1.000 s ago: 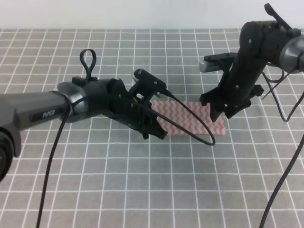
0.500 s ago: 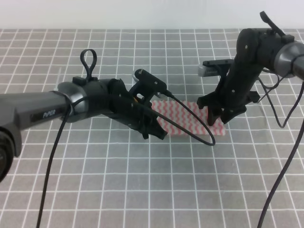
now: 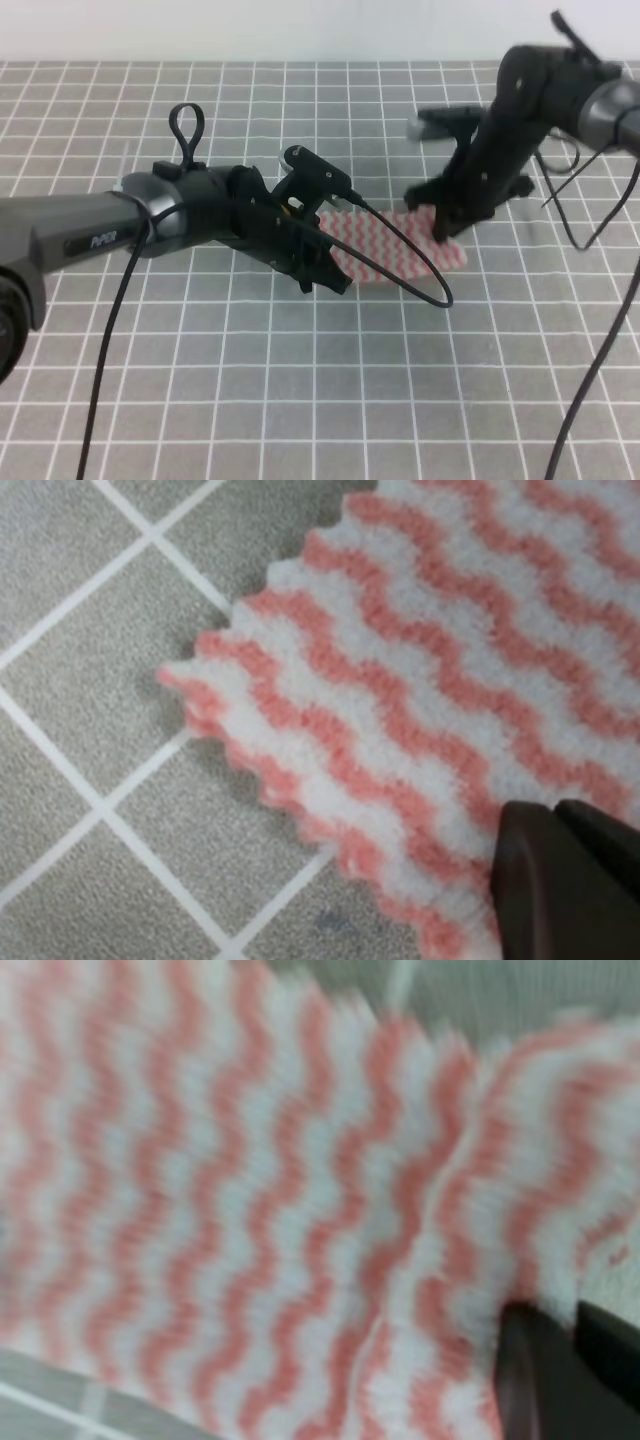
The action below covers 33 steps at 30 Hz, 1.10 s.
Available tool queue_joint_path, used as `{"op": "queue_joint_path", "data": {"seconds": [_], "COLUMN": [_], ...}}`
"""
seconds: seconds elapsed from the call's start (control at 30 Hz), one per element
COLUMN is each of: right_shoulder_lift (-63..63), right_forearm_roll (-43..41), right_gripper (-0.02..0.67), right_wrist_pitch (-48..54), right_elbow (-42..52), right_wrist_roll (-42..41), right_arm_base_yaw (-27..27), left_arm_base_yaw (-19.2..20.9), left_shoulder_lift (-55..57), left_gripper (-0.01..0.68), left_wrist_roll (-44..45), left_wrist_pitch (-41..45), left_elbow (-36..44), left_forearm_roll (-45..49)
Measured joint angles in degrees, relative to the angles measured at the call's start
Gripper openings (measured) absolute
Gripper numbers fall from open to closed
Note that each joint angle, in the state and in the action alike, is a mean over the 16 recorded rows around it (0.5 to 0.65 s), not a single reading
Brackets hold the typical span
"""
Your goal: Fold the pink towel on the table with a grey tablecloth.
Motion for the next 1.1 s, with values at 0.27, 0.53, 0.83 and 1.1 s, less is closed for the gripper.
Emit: {"op": "queue_joint_path", "data": {"seconds": [0.27,0.53,0.83,1.1], "right_shoulder_lift": [-1.1,-1.2,-1.1,-0.6], "right_forearm_roll": [5.8,10.6,15.1,19.6], "right_gripper": [-0.015,-0.015,-0.014,-0.015], "right_wrist_pitch": [1.1,1.9,1.8,1.4], "right_elbow": [-1.7,-2.1,-4.4,-6.6], "right_wrist_roll": [-3.5,-6.4,-7.2,-7.0], "right_arm_base_yaw": [0.2,1.1,2.1,3.3], "left_arm_base_yaw": [0.0,0.3,1.6,2.3], "left_shoulder_lift": [-0.2,-2.7,-11.1,-18.3], "left_gripper": [0.000,0.000,0.000,0.001], "left_wrist_roll": [0.0,-0.1,-0.3,-0.4], "left_wrist_pitch": [-0.5,-1.2,0.0,3.1], "left_elbow": [0.0,0.0,0.0,0.0], "left_forearm_roll": [0.0,0.0,-0.1,-0.2]}}
